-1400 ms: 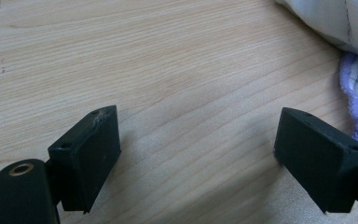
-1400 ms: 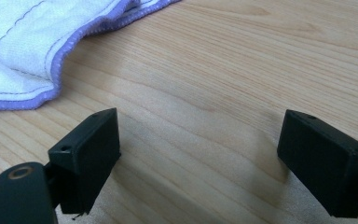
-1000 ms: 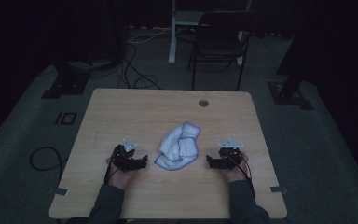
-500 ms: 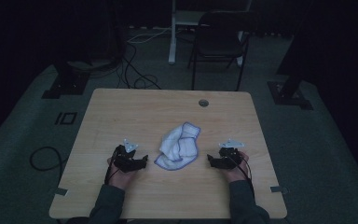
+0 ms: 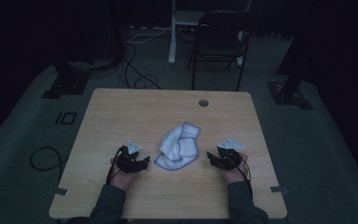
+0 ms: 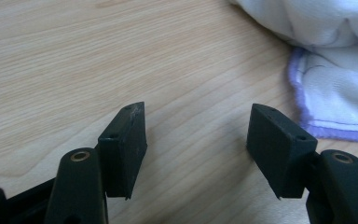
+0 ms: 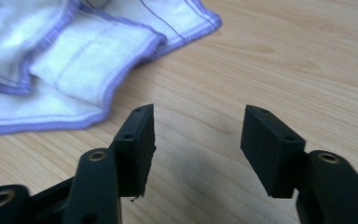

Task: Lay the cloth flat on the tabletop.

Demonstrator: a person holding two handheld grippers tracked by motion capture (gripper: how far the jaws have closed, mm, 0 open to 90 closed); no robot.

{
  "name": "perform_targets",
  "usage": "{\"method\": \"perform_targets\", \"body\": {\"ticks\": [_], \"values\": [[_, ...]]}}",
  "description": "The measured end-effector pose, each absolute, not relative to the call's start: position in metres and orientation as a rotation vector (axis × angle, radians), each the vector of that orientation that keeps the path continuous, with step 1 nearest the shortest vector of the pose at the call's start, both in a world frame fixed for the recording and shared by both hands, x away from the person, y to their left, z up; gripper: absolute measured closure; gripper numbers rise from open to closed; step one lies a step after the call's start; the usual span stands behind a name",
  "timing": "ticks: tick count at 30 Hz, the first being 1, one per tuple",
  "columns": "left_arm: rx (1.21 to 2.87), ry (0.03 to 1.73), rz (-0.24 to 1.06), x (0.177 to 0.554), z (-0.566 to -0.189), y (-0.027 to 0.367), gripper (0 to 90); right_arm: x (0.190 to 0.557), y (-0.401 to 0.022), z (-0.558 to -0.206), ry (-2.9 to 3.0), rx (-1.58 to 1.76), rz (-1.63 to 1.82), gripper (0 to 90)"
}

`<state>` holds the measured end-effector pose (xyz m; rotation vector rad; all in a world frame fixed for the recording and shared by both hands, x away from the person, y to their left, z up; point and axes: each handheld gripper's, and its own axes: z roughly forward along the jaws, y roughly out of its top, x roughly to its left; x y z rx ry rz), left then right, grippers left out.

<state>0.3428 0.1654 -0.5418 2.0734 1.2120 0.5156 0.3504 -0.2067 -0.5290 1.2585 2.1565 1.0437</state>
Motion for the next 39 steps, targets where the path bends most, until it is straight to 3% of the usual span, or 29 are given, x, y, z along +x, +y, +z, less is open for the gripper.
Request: {"method": "perform_targets", "body": {"ticks": [18, 26, 39], "values": [[2.089, 1.199, 0.524, 0.342, -0.542, 0.163, 38.0, 0.340, -0.176, -0.516, 2.263, 1.124, 1.119, 63.1], [2.088, 1.200, 0.525, 0.342, -0.542, 0.163, 38.1, 0.335, -0.151, -0.515, 2.324, 1.021, 1.123, 63.8], [2.081, 1.200, 0.530, 0.340, -0.542, 0.162, 40.8, 0.332, -0.117, -0.527, 2.432, 0.912, 1.064, 57.2]]}}
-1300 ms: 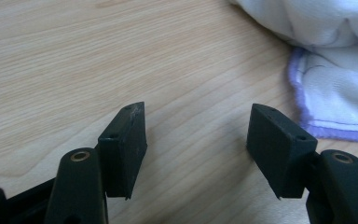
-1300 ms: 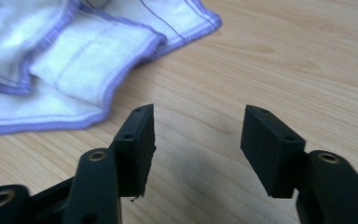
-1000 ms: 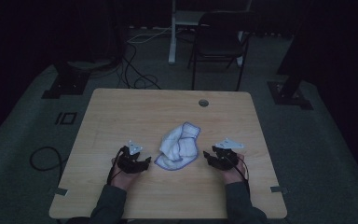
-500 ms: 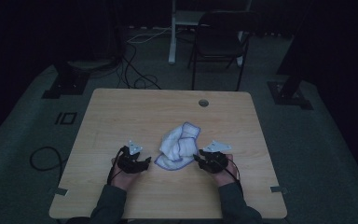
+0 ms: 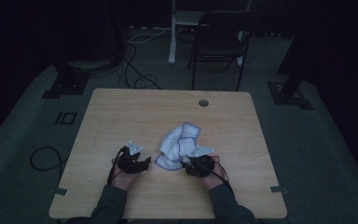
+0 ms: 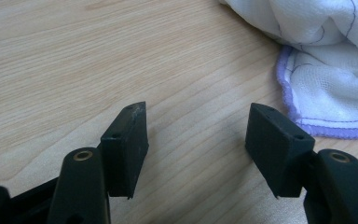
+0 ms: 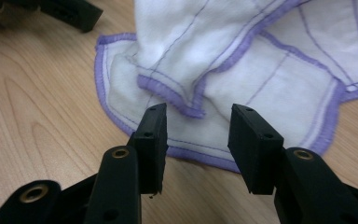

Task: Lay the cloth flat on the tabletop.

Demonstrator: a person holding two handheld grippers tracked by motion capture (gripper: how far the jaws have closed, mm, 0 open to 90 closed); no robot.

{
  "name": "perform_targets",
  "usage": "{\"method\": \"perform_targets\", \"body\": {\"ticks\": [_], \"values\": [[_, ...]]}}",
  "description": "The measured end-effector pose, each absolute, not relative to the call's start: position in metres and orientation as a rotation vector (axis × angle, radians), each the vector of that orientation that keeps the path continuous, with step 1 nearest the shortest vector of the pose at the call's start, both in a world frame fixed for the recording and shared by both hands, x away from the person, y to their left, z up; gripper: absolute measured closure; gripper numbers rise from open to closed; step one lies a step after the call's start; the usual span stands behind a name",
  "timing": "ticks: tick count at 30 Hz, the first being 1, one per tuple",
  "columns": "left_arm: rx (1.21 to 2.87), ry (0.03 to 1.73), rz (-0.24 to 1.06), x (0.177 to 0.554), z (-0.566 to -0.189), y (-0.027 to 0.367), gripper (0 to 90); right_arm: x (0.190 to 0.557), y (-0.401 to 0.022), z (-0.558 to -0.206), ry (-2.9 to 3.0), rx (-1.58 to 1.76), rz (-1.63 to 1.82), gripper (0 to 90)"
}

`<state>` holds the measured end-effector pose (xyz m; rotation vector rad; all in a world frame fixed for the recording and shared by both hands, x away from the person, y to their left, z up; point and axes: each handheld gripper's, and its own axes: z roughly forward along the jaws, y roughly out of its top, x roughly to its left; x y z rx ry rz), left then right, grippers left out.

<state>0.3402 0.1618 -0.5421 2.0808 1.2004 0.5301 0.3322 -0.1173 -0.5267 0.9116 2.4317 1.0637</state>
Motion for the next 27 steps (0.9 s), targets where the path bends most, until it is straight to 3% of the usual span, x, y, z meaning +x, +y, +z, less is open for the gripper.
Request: {"method": "perform_targets", "body": {"ticks": [5, 10, 13, 18, 23, 27], "values": [[2.044, 1.183, 0.521, 0.337, -0.539, 0.162, 50.4, 0.333, -0.109, -0.531, 2.451, 0.894, 1.046, 55.9], [1.996, 1.136, 0.434, 0.335, -0.535, 0.160, 51.9, 0.337, -0.104, -0.535, 2.459, 0.888, 1.037, 58.5], [2.014, 1.104, 0.412, 0.333, -0.535, 0.154, 54.5, 0.338, -0.102, -0.537, 2.459, 0.889, 1.036, 63.3], [2.050, 1.073, 0.394, 0.330, -0.536, 0.143, 69.6, 0.341, -0.102, -0.536, 2.450, 0.899, 1.044, 72.9], [2.065, 1.032, 0.376, 0.327, -0.536, 0.135, 73.7, 0.341, -0.106, -0.533, 2.418, 0.895, 1.064, 85.4], [2.086, 1.015, 0.347, 0.326, -0.539, 0.128, 76.6, 0.341, -0.109, -0.529, 2.392, 0.887, 1.082, 88.5]]}}
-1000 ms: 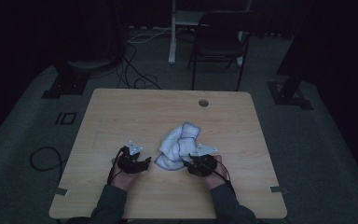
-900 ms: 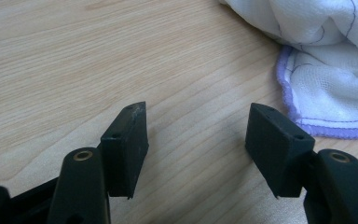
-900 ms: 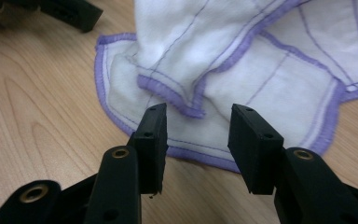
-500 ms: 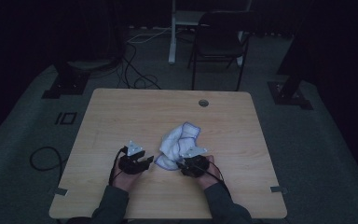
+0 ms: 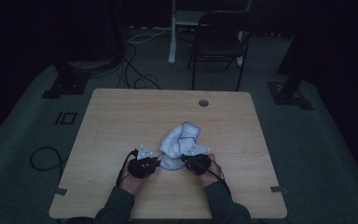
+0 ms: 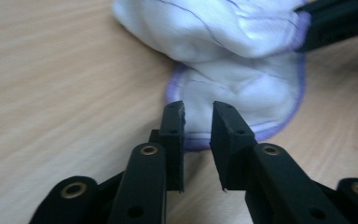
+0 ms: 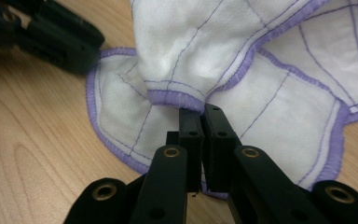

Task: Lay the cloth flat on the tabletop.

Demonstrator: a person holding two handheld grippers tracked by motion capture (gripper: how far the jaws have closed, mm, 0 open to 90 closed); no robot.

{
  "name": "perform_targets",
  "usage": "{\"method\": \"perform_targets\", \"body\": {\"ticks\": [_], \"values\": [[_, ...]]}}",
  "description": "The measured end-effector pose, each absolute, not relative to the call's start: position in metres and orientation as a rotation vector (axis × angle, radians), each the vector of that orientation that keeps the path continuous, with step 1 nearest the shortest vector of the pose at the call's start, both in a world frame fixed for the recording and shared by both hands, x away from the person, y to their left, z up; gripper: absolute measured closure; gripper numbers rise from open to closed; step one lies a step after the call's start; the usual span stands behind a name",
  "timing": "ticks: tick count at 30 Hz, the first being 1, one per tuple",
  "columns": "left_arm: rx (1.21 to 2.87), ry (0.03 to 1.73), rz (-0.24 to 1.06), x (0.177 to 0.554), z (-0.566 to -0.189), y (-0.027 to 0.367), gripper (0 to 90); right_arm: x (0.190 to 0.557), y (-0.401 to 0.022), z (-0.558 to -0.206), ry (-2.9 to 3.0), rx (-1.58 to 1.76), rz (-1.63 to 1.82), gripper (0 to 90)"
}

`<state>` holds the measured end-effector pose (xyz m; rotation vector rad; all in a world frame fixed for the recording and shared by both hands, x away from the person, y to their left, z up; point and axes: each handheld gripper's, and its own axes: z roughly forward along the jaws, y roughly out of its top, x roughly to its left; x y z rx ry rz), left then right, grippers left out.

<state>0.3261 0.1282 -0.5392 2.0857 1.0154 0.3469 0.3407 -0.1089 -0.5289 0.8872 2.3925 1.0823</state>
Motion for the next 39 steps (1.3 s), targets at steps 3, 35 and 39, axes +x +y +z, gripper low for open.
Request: {"method": "perform_targets", "body": {"ticks": [3, 35, 39], "values": [[2.099, 1.016, 0.352, 0.326, -0.542, 0.126, 77.2, 0.341, -0.110, -0.526, 2.381, 0.881, 1.077, 88.9], [2.098, 1.184, 0.471, 0.341, -0.537, 0.161, 82.1, 0.354, -0.164, -0.500, 2.165, 1.053, 1.097, 89.1], [2.093, 1.220, 0.503, 0.343, -0.537, 0.167, 81.6, 0.356, -0.171, -0.495, 2.140, 1.066, 1.098, 89.1]]}}
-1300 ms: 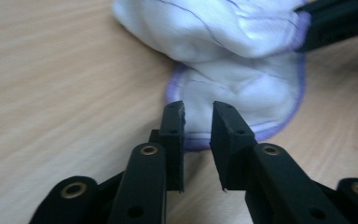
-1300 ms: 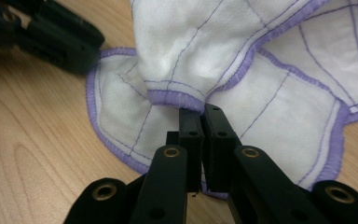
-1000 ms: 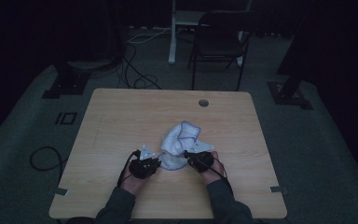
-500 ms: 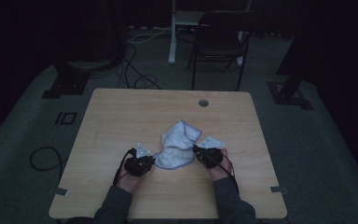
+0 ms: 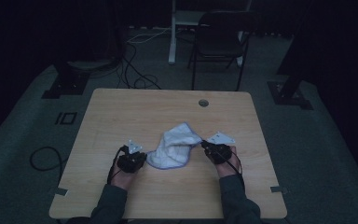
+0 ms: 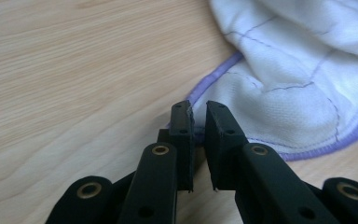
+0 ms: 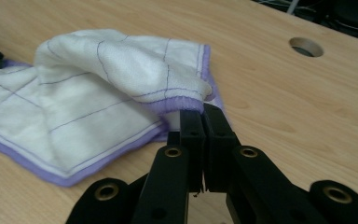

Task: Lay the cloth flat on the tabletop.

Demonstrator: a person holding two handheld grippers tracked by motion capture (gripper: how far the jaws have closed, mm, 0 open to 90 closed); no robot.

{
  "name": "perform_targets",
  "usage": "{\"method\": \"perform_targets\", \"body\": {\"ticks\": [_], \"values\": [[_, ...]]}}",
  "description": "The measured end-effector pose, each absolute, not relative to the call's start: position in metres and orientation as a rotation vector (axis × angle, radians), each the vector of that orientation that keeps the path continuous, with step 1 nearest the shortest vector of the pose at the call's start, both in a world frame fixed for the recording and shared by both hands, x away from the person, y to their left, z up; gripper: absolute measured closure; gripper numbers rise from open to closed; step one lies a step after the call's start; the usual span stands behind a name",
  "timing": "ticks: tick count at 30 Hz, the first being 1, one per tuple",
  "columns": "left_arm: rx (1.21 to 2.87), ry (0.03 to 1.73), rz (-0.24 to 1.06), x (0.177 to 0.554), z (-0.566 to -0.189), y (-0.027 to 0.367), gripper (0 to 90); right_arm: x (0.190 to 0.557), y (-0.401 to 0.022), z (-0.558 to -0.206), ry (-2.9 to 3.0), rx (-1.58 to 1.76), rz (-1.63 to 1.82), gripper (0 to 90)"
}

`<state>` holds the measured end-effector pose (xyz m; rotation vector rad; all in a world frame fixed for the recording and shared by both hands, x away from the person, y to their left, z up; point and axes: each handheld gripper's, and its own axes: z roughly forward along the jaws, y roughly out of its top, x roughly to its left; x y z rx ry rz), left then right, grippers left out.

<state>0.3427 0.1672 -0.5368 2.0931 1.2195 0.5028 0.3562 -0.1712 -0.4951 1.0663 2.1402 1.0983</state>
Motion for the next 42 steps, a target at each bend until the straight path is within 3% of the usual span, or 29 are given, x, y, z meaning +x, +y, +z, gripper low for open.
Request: {"method": "perform_targets", "body": {"ticks": [23, 26, 33, 42], "values": [[2.058, 1.374, 0.600, 0.348, -0.533, 0.189, 78.1, 0.363, -0.195, -0.494, 2.088, 1.139, 1.061, 89.2], [2.057, 1.294, 0.642, 0.339, -0.520, 0.178, 76.6, 0.362, -0.194, -0.495, 2.097, 1.134, 1.056, 89.2], [2.081, 1.049, 0.603, 0.316, -0.500, 0.136, 74.0, 0.363, -0.193, -0.497, 2.111, 1.121, 1.047, 89.2], [2.219, 0.853, 0.509, 0.316, -0.516, 0.062, 64.2, 0.363, -0.183, -0.500, 2.134, 1.109, 1.050, 89.2]]}}
